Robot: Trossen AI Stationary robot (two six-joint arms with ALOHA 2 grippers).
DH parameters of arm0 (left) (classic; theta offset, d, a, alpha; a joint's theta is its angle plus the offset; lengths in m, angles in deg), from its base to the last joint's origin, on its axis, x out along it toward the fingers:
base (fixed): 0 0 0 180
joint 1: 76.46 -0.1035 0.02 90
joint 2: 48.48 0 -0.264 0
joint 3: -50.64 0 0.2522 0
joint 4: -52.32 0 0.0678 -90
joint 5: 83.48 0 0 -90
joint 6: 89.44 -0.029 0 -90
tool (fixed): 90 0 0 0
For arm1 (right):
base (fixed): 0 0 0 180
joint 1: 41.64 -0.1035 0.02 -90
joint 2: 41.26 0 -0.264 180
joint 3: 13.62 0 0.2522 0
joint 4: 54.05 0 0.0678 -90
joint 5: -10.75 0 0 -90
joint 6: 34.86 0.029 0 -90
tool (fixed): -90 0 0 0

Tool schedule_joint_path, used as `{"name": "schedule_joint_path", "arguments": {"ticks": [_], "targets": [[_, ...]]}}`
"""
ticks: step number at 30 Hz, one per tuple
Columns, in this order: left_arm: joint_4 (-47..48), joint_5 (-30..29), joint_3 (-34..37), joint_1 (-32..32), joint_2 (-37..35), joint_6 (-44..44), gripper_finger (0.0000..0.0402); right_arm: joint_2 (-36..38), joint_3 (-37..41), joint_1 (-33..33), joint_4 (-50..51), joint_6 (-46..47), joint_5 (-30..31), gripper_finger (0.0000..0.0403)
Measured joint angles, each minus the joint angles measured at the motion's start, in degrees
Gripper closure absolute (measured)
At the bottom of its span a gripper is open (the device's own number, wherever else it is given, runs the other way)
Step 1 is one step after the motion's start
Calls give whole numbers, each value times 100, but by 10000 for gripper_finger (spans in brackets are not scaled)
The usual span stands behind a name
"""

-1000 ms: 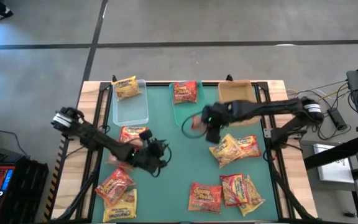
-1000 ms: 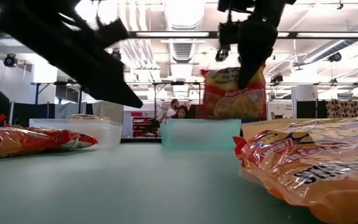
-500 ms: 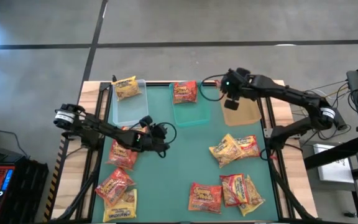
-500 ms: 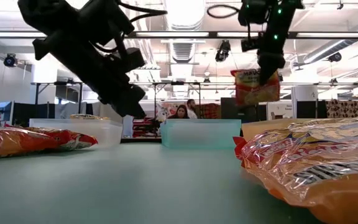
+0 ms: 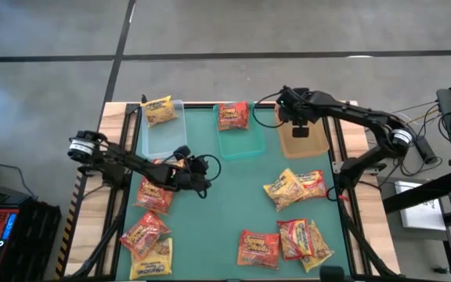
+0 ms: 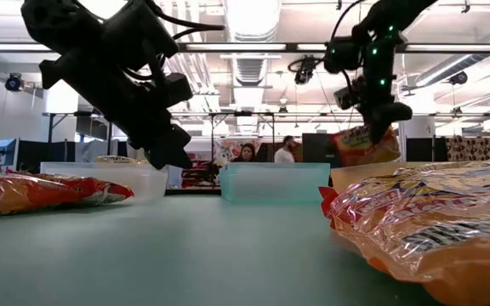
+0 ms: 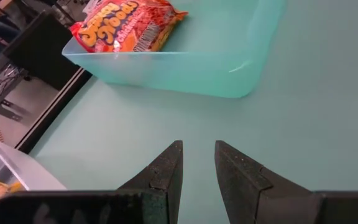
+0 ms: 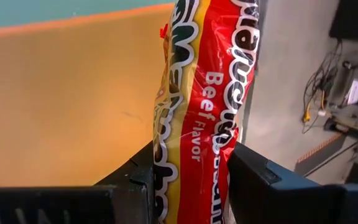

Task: Sort Maruchan noodles
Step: Put the orange noodle pack into the orange bin

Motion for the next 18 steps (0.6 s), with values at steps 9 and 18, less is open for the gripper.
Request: {"name": "schedule_joint_path", "arguments": {"ticks": [9,18], "targets": [[-57,-68,0,-405,-57,-340,325,-540,0,240,-101,-505,29,275],[-413,-45,-4,-756,-68,-717,325,-899,-1,535,-520,-769,0,268]]}}
